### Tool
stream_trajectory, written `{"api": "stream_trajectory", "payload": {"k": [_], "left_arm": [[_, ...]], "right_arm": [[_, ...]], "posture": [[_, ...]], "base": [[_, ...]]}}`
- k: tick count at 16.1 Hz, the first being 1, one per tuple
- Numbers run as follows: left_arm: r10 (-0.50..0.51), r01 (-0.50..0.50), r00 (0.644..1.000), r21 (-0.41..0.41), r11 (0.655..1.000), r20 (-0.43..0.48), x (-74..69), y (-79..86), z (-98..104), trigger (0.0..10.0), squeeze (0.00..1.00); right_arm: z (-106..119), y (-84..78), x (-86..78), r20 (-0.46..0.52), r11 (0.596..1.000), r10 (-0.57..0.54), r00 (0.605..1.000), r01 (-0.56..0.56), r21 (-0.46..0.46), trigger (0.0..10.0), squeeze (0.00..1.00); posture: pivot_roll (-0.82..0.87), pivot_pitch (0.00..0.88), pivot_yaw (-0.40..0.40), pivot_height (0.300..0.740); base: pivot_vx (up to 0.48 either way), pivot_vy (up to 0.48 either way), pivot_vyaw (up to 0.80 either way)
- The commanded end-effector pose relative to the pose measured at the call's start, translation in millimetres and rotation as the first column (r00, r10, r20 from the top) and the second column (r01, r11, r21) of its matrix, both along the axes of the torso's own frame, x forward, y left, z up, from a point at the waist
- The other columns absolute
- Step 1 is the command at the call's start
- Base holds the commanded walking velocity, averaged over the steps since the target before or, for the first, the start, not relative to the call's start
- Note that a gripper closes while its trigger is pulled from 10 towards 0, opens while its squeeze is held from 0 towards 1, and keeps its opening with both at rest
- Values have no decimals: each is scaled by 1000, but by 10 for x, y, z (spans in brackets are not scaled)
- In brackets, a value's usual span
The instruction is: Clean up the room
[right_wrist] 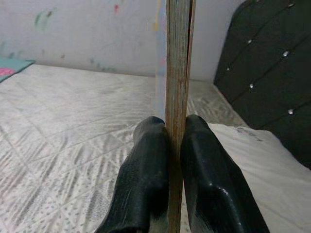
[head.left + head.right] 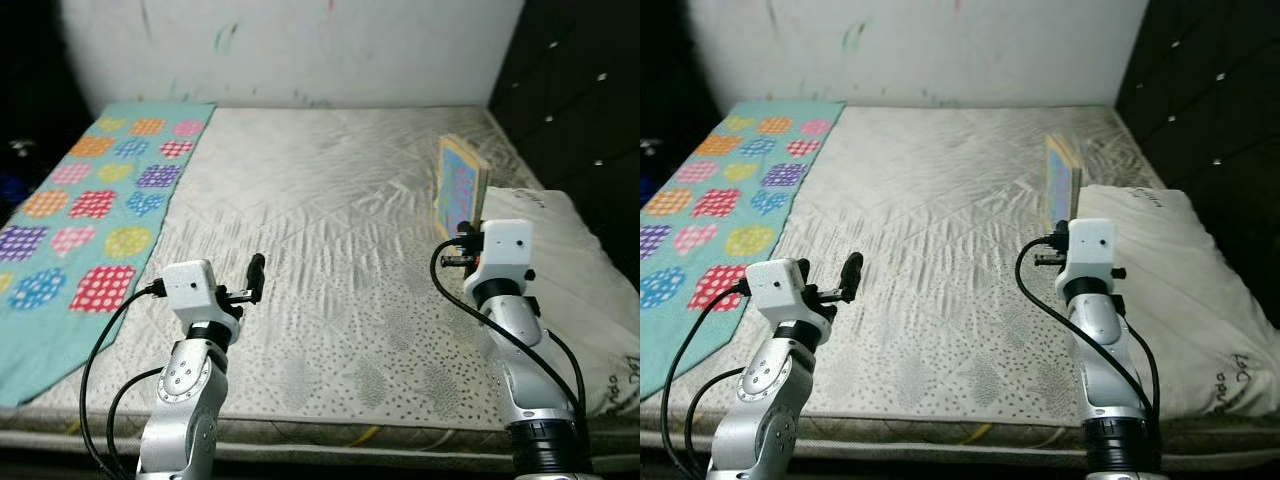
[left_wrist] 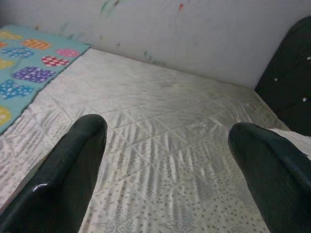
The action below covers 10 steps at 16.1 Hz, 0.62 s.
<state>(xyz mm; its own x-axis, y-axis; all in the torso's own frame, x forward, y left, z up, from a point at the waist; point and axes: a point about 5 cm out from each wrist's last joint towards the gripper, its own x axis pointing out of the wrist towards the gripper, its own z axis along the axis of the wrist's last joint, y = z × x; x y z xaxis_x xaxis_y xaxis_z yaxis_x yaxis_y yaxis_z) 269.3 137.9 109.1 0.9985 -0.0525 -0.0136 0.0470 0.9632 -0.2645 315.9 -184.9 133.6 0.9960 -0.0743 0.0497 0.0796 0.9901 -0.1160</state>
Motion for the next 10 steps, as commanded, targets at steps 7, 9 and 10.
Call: {"api": "stream_trajectory", "payload": {"k": [7, 9, 10], "left_arm": [[9, -10, 1000, 11, 1000, 9, -10, -7, 27, 10000, 0], [8, -8, 1000, 14, 1000, 10, -10, -13, 29, 10000, 0], [7, -7, 1000, 13, 1000, 9, -11, -14, 27, 10000, 0]], "right_arm": [[117, 52, 37, 48, 1000, 25, 999, -25, -1, 10000, 0], [117, 53, 38, 48, 1000, 27, 998, -27, -2, 10000, 0], [115, 53, 39, 47, 1000, 28, 999, -28, -1, 10000, 0]], "posture": [[-39, 0, 32, 740], [-39, 0, 32, 740], [-39, 0, 32, 740]], "base": [[0, 42, -203], [0, 0, 0], [0, 0, 0]]}}
